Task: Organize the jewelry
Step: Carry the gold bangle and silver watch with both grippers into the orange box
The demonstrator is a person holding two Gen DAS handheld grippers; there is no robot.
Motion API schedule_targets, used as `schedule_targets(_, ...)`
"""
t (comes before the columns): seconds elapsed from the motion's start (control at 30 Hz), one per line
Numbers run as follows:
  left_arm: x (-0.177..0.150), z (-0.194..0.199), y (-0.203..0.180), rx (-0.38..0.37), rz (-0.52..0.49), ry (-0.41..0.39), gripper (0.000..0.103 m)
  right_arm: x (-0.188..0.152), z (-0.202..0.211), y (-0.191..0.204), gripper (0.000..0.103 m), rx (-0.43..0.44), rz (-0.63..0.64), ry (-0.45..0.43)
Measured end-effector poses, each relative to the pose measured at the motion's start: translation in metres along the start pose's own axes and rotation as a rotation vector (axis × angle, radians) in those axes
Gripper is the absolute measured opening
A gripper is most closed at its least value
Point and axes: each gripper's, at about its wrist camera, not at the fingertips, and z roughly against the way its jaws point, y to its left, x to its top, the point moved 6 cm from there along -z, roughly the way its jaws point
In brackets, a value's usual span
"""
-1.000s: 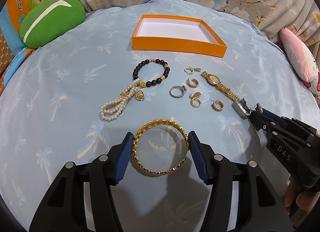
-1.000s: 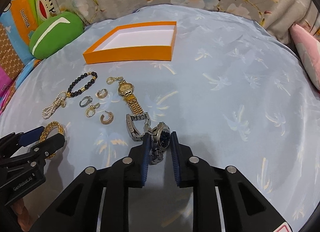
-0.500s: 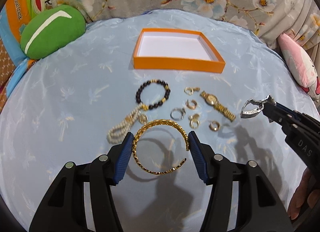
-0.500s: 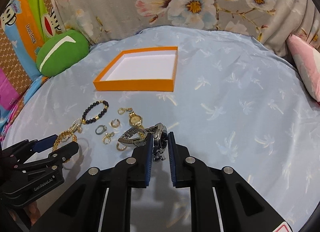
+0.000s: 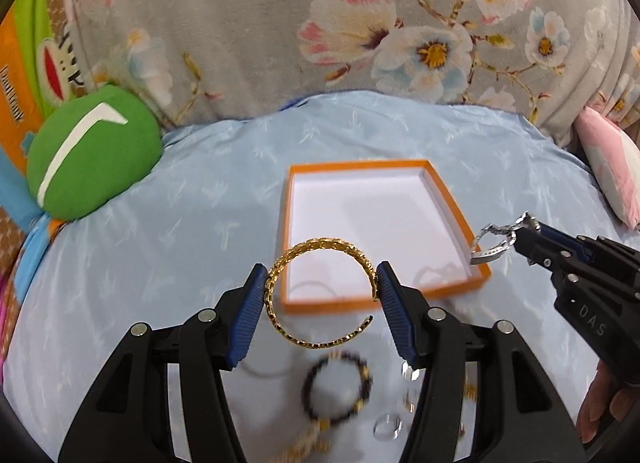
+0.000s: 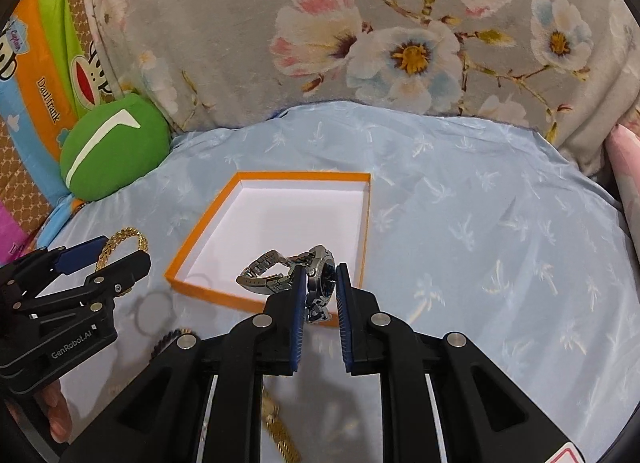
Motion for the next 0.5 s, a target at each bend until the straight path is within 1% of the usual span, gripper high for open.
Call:
schedule_targets(0.13,0.033,-0.037,-0.003,-0.016,0.0,-0.014,0.054,0.029,-0.036,-0.003,0.014,0.012,-0.011,0.004)
schedule_targets(0.23,0.051,-0.069,-0.008,-0.02,-0.01,0.001,0.054,0.044,-0.067,-0.007,0.014,0.016,-0.019,0.024)
schedule_targets(0.33,0.061,-0.1,-0.012,0.002,-0.024,0.011,0.054,0.052,-0.095,-0.014,0.014,0.01,-0.024,0.047)
schedule_targets(0.5,0.065,-0.148,-0.013,-0.022,-0.012,0.075,0.054,0.056,-0.133,-0.024,0.014,0.017,-0.035,0.095)
